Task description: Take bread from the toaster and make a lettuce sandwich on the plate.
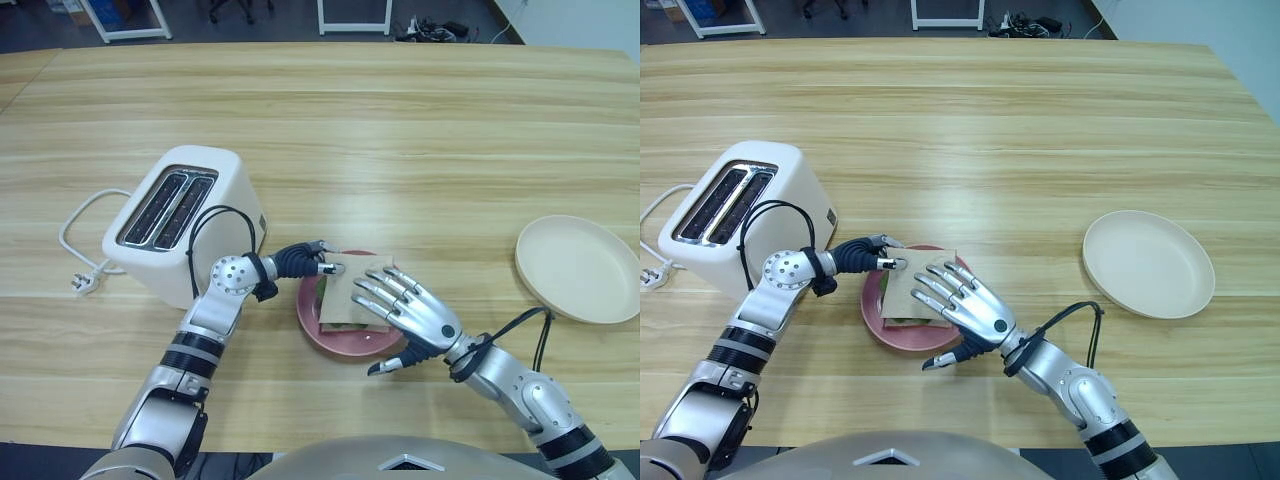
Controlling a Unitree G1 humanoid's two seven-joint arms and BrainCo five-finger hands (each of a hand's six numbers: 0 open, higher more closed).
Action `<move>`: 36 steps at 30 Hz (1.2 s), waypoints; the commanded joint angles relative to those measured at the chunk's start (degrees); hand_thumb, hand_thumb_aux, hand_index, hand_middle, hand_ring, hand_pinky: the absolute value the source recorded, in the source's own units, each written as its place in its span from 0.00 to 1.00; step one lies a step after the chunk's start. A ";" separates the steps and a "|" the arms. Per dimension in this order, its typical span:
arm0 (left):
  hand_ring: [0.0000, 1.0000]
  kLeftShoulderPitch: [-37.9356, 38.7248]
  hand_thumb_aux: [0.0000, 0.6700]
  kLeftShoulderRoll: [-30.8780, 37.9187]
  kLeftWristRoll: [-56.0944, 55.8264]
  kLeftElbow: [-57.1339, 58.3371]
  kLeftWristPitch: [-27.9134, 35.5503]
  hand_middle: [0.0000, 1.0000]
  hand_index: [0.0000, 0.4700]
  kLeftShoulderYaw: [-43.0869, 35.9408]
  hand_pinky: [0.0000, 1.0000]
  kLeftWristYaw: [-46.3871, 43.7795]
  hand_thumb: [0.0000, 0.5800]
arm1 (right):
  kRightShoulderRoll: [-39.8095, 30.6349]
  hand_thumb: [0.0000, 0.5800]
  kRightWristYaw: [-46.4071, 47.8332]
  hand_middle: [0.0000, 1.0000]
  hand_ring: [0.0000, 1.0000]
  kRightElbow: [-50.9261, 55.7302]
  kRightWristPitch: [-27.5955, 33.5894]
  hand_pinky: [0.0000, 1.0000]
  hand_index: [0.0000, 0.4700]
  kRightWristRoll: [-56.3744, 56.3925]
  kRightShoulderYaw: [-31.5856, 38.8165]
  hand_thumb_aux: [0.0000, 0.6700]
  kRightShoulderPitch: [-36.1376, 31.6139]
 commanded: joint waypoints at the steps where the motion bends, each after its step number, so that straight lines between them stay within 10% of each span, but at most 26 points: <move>1: 1.00 0.72 1.00 0.90 2.66 2.92 0.95 1.00 1.00 -0.81 1.00 -0.13 1.00 | 0.02 0.00 -0.99 0.00 0.00 6.66 1.58 0.00 0.00 -5.08 5.39 0.00 -2.32; 8: 1.00 0.89 1.00 0.81 5.17 3.69 -1.89 1.00 1.00 -1.07 1.00 2.19 1.00 | -0.86 0.00 9.14 0.00 0.00 15.75 6.08 0.00 0.00 -5.37 11.66 0.00 -3.38; 9: 0.56 0.71 0.53 0.43 6.64 3.77 -2.40 0.56 0.53 -1.06 0.56 4.42 0.77 | -1.16 0.00 10.87 0.00 0.00 16.60 6.36 0.00 0.00 -4.76 12.38 0.00 -3.18; 10: 0.00 0.31 0.00 -0.73 8.25 3.64 -2.25 0.00 0.00 -0.45 0.00 8.53 0.00 | -1.53 0.00 12.85 0.00 0.00 17.20 6.56 0.00 0.00 -4.41 13.18 0.00 -2.85; 22: 0.00 10.76 0.00 -3.81 53.20 -17.97 -7.01 0.00 0.00 -4.39 0.00 69.03 0.00 | -7.79 0.00 17.15 0.00 0.00 18.22 9.91 0.00 0.00 -0.96 14.55 0.00 0.00; 36: 0.00 23.87 0.00 -9.55 22.67 -14.62 -15.76 0.00 0.00 2.57 0.00 59.30 0.00 | -9.77 0.00 -6.79 0.00 0.00 14.13 10.60 0.00 0.00 1.90 7.34 0.00 -7.23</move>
